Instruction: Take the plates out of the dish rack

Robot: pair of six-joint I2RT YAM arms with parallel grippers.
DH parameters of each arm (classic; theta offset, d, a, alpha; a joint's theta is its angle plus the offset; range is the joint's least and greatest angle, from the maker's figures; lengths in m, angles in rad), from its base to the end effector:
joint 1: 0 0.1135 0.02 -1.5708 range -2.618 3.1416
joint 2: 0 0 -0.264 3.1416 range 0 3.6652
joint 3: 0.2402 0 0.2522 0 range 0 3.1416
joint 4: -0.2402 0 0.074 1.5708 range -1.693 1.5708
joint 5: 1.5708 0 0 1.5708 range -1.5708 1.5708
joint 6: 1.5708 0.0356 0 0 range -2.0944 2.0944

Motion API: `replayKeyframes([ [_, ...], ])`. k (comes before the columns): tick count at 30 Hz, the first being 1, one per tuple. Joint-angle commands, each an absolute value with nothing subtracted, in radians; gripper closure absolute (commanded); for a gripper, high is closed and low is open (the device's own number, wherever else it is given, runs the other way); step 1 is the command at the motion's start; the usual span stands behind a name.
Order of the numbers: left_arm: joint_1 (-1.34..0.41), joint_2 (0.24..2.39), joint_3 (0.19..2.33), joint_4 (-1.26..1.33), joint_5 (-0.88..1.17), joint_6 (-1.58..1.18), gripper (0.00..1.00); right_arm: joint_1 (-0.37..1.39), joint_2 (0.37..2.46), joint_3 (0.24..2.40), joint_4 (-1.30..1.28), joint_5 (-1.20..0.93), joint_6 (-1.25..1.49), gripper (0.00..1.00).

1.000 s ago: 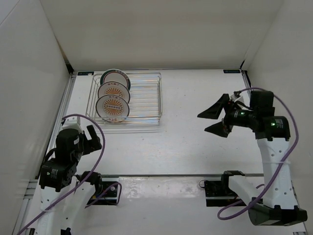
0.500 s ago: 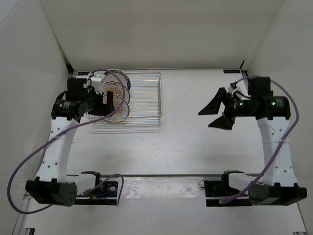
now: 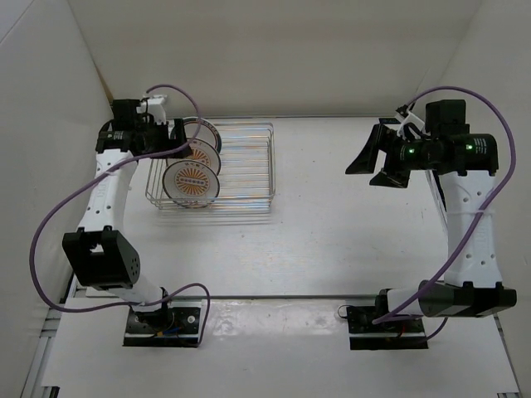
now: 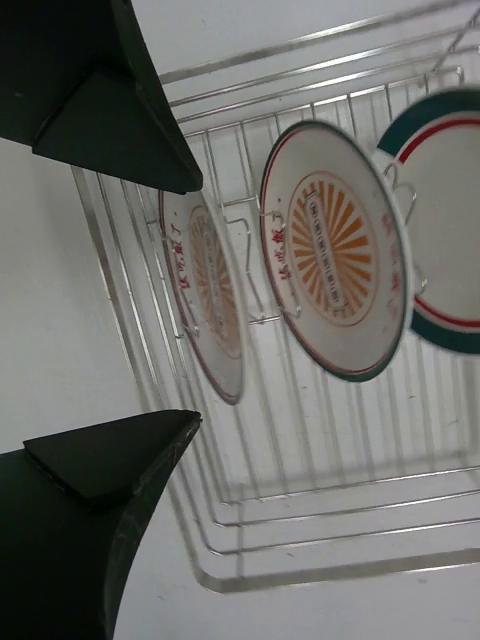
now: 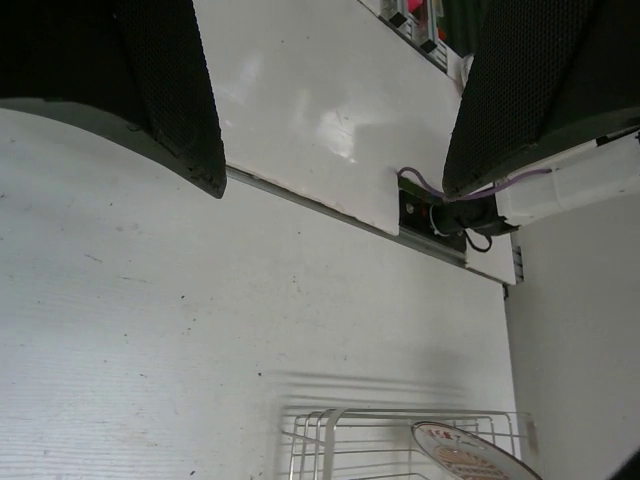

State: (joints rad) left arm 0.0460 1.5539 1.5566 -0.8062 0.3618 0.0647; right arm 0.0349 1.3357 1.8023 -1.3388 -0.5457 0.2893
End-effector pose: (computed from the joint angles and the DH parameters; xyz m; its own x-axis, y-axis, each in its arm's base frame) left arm 0.3350 0.0028 0.3609 -0.7044 0.0281 -0.7092 0.2485 0.9457 -0.2094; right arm 0.2167 0.0261 0.4541 -0.8372 0.2148 -0.5030 -0.1300 0.8152 0.5644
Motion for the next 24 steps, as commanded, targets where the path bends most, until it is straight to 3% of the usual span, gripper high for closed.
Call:
replayKeyframes([
  [1, 0.095, 1.577, 1.666, -0.797, 0.310, -0.223, 0.00, 0.040, 1.373, 1.850, -1.569, -0.517, 0.256, 0.10],
  [5, 0.152, 1.605, 1.677, -0.981, 0.191, -0.660, 0.00, 0.041, 1.402, 1.842, -1.568, -0.531, 0.253, 0.10],
  [14, 0.163, 1.555, 1.536, -1.074, 0.172, -1.083, 0.00, 0.046, 1.417, 1.810, -1.577, -0.549, 0.253, 0.10],
  [19, 0.179, 1.606, 1.603, -1.056, 0.176, -1.014, 0.00, 0.048, 1.420, 1.802, -1.571, -0.565, 0.255, 0.10],
  [24, 0.232, 1.640, 1.637, -0.885, 0.299, -0.547, 0.00, 0.046, 1.419, 1.796, -1.571, -0.572, 0.255, 0.10],
])
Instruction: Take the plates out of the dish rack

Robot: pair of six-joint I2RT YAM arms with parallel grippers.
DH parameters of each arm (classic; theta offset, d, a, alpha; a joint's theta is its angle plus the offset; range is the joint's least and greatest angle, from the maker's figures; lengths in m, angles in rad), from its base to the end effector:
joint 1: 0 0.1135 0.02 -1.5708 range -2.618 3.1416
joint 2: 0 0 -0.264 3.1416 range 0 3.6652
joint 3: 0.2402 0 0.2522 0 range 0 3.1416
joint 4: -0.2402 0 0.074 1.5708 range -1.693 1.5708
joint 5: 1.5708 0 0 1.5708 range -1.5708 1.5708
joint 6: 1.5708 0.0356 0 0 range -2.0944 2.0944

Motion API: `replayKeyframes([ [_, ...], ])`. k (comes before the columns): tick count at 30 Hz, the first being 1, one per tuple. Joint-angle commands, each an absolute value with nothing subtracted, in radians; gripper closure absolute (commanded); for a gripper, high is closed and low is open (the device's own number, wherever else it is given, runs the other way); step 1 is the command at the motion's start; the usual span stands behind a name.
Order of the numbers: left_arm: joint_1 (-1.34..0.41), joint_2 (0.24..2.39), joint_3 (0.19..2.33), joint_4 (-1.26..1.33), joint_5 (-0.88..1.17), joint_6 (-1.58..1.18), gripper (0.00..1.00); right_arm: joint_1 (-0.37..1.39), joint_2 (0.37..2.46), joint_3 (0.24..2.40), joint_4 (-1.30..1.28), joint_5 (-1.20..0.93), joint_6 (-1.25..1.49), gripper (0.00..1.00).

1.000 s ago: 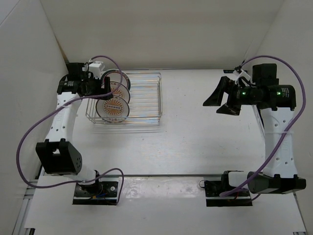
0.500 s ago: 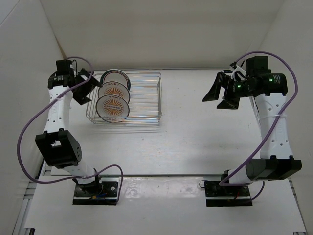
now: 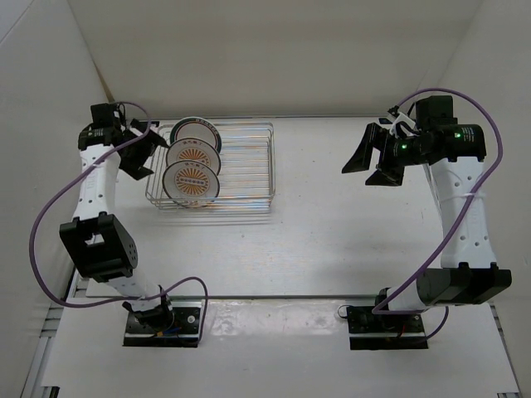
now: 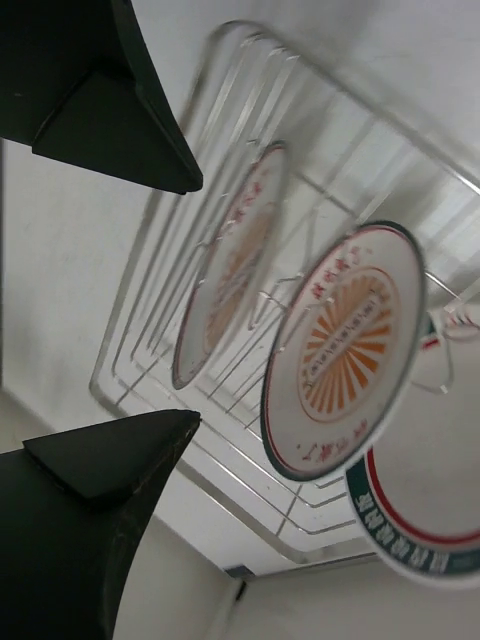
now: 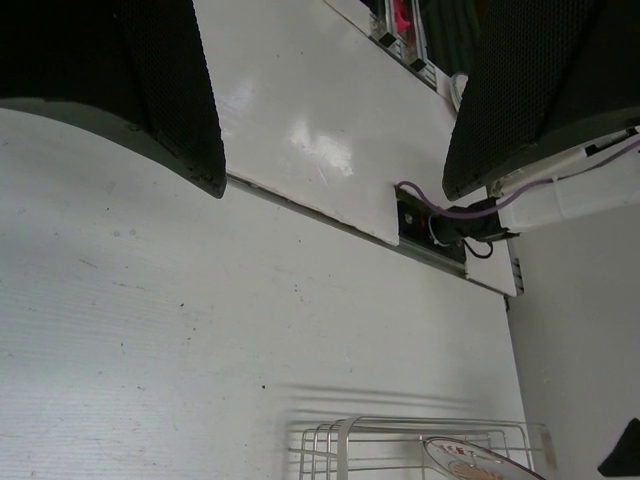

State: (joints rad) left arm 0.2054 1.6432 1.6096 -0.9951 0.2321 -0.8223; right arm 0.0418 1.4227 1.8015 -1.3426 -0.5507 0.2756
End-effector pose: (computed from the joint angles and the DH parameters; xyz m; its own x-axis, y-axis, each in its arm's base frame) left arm 0.3365 0.0617 0.3355 -0.5104 -0.8347 -0.2067 -0.6705 0.5368 -0.5121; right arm 0.2450 0.0289 0.4352 -0.8805 0.1953 -0.4319 -0.0979 0.8166 0.5688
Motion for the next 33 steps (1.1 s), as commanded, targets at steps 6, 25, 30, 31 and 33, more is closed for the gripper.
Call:
replayKeyframes([
  [6, 0.152, 1.432, 1.263, -0.352, 0.521, 0.265, 0.00, 0.045, 1.419, 1.793, -1.562, -0.577, 0.261, 0.10],
  [25, 0.147, 1.468, 1.106, -0.195, 0.649, 0.543, 0.08, 0.041, 1.474, 1.802, -1.574, -0.629, 0.258, 0.10],
  [30, 0.161, 1.447, 1.042, -0.189, 0.615, 0.546, 0.14, 0.038, 1.482, 1.802, -1.568, -0.630, 0.262, 0.10],
  [31, 0.176, 1.447, 1.023, -0.180, 0.635, 0.531, 0.17, 0.038, 1.485, 1.804, -1.566, -0.629, 0.265, 0.10],
  [33, 0.187, 1.445, 1.016, -0.175, 0.682, 0.520, 0.19, 0.040, 1.493, 1.809, -1.565, -0.626, 0.265, 0.10],
])
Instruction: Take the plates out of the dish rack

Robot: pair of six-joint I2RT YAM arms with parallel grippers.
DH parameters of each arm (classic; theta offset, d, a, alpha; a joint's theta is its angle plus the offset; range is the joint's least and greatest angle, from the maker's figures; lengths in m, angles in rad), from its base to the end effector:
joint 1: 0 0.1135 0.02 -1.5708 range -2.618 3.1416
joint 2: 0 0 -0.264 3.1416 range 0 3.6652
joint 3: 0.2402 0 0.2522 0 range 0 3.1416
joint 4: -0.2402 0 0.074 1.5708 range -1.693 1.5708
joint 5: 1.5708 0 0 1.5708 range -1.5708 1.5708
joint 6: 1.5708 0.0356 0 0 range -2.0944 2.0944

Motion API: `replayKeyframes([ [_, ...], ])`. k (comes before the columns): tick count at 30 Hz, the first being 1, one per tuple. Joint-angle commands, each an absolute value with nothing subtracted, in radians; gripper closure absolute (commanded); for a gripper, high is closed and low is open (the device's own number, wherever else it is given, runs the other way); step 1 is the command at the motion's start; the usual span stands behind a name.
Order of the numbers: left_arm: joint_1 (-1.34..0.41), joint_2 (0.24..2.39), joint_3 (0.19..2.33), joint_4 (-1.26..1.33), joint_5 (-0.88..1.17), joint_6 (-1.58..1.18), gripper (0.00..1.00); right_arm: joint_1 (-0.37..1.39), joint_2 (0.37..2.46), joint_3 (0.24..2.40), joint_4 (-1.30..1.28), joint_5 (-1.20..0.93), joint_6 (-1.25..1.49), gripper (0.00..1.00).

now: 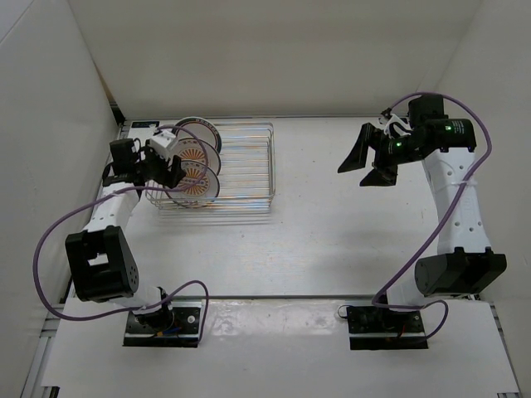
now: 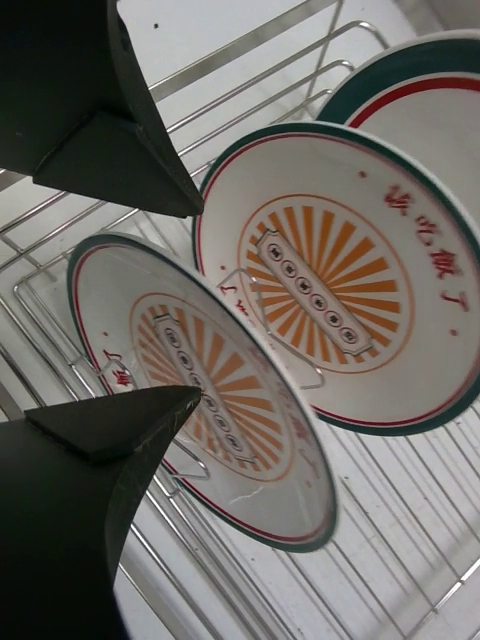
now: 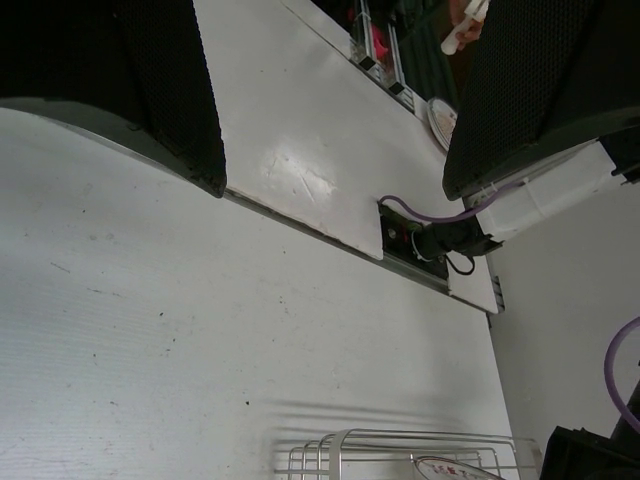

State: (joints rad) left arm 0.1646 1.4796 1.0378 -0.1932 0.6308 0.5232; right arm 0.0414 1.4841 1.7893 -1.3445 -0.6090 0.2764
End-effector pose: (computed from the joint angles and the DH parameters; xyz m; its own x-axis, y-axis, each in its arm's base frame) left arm 0.3248 0.0327 0.2650 -0.3389 0.3527 -0.8722 0.5835 0.8060 0.0992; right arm 0.2640 0.0313 0.4184 -0.9169 0.1861 -0.3530 -0.0763 0.7866 0.6127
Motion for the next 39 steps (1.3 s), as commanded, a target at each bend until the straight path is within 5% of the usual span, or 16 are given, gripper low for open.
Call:
replayKeyframes([
  [1, 0.202, 1.450, 1.014, -0.179, 0.698, 0.509, 0.23, 0.035, 1.494, 1.810, -1.569, -0.627, 0.265, 0.10],
  [13, 0.238, 1.468, 0.945, -0.161, 0.830, 0.466, 0.27, 0.032, 1.526, 1.819, -1.568, -0.638, 0.268, 0.10],
  [30, 0.258, 1.444, 0.897, -0.117, 0.808, 0.459, 0.63, 0.029, 1.536, 1.830, -1.583, -0.649, 0.256, 0.10],
  [39, 0.262, 1.420, 0.962, -0.106, 0.698, 0.457, 0.95, 0.028, 1.537, 1.828, -1.585, -0.663, 0.256, 0.10],
])
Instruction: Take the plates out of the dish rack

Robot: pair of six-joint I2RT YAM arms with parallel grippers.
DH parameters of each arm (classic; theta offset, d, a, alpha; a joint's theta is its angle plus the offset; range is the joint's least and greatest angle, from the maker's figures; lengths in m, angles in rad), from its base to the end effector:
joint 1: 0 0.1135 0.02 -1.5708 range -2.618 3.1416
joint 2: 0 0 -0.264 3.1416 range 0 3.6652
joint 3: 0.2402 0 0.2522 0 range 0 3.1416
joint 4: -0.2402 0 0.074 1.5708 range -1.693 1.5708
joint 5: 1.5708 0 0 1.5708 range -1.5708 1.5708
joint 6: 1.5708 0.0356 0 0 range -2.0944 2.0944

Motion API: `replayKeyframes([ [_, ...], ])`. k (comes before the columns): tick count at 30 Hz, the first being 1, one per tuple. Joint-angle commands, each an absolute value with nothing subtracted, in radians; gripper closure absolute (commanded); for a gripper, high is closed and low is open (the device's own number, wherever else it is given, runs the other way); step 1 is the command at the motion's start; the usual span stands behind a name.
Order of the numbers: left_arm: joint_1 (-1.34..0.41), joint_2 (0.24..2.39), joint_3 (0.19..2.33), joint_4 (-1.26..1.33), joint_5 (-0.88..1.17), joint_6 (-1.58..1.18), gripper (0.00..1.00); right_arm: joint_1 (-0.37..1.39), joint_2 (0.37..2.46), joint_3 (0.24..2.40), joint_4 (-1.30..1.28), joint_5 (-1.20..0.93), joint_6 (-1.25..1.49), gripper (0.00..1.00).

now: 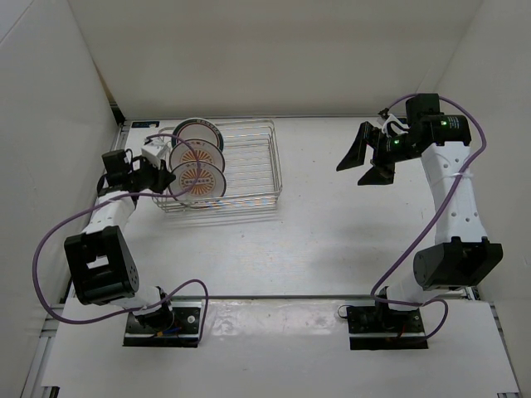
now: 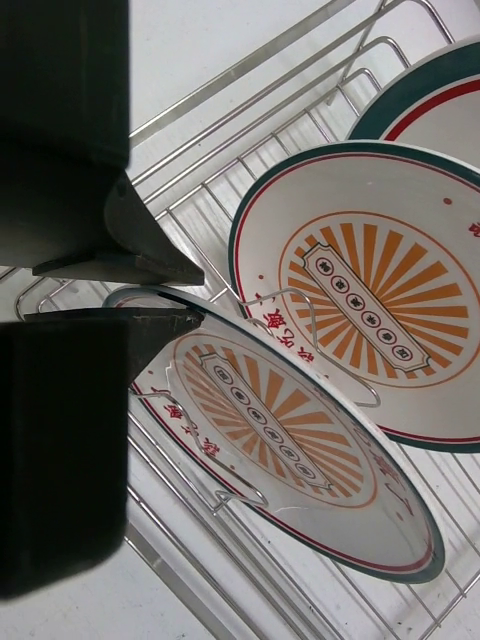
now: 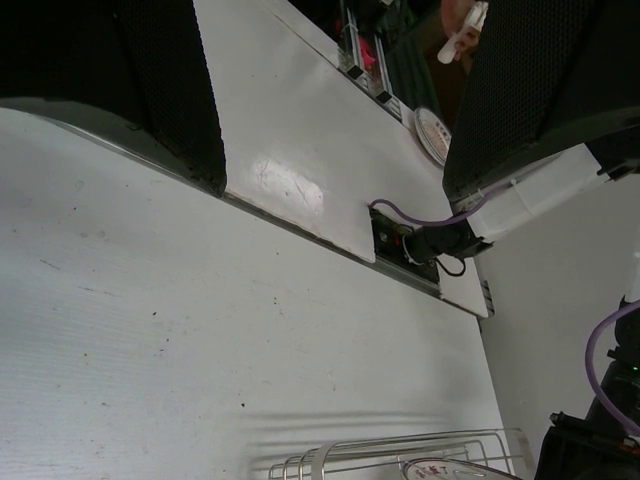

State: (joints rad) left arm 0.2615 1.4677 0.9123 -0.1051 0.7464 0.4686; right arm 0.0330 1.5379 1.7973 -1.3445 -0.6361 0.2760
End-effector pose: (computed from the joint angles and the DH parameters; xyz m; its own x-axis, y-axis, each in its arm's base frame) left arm 0.3073 0.0572 0.2365 -0.3805 0.2414 -0.8927 0.5605 0.8280 -0.0150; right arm 0.2798 0.0304 0.4074 -0.9332 0.1885 -0.3060 -0.0513 0.7727 0.6327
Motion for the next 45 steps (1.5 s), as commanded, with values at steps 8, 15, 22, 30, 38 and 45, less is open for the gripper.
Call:
replayKeyframes([
  [8, 0.262, 1.419, 1.061, -0.109, 0.650, 0.466, 1.00, 0.029, 1.536, 1.818, -1.582, -0.675, 0.258, 0.10],
  [15, 0.275, 1.365, 1.089, -0.074, 0.732, 0.437, 1.00, 0.028, 1.526, 1.806, -1.572, -0.680, 0.259, 0.10],
  [22, 0.275, 1.287, 1.161, 0.041, 0.767, 0.224, 1.00, 0.029, 1.529, 1.799, -1.569, -0.686, 0.258, 0.10],
  [30, 0.285, 1.108, 1.005, 0.137, 0.782, -0.321, 1.00, 0.031, 1.503, 1.737, -1.556, -0.706, 0.259, 0.10],
  [38, 0.285, 0.827, 0.789, -0.199, 0.929, -0.583, 1.00, 0.031, 1.459, 1.643, -1.532, -0.744, 0.278, 0.10],
  [45, 0.288, 0.478, 0.573, -0.722, 0.749, -0.584, 1.00, 0.035, 1.404, 1.519, -1.494, -0.784, 0.305, 0.10],
])
